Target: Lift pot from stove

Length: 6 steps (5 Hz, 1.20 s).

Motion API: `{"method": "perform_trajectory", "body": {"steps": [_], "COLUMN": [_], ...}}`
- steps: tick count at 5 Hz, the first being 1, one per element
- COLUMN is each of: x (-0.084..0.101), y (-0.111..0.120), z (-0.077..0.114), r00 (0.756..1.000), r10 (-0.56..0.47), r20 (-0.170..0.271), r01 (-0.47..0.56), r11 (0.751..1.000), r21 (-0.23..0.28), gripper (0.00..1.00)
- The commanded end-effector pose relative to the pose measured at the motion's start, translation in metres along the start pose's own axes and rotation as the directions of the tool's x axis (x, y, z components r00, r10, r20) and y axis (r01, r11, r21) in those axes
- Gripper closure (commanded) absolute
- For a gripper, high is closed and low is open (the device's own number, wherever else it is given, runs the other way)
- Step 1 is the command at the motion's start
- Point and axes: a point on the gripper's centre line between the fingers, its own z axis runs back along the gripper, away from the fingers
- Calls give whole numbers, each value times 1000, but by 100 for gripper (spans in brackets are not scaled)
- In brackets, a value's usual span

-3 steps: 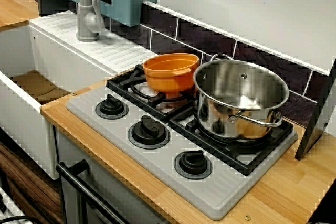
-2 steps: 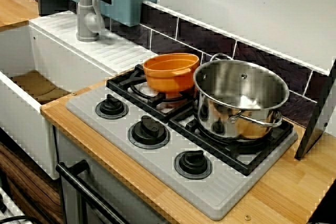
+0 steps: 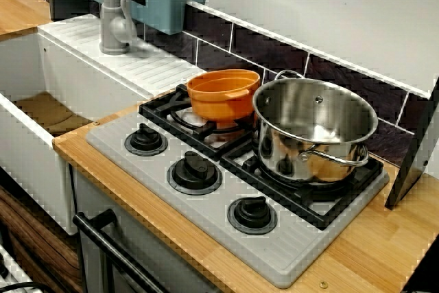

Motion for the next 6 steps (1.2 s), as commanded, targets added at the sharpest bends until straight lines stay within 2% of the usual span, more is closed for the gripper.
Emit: {"method": "perform_trajectory", "body": {"steps": [1, 3, 4, 6], "x": [7, 9, 9, 9], "y": [11, 17, 24, 24], "z": [-12, -55, -68, -68], "r00": [1000, 1000, 999, 999], "r10": [8, 29, 39, 39], "r20": [10, 2, -4, -4], "r01": [-9, -29, -39, -39], "r11": [999, 999, 998, 998], "r21": [45, 39, 47, 47], "gripper": [0, 0, 0, 0]}}
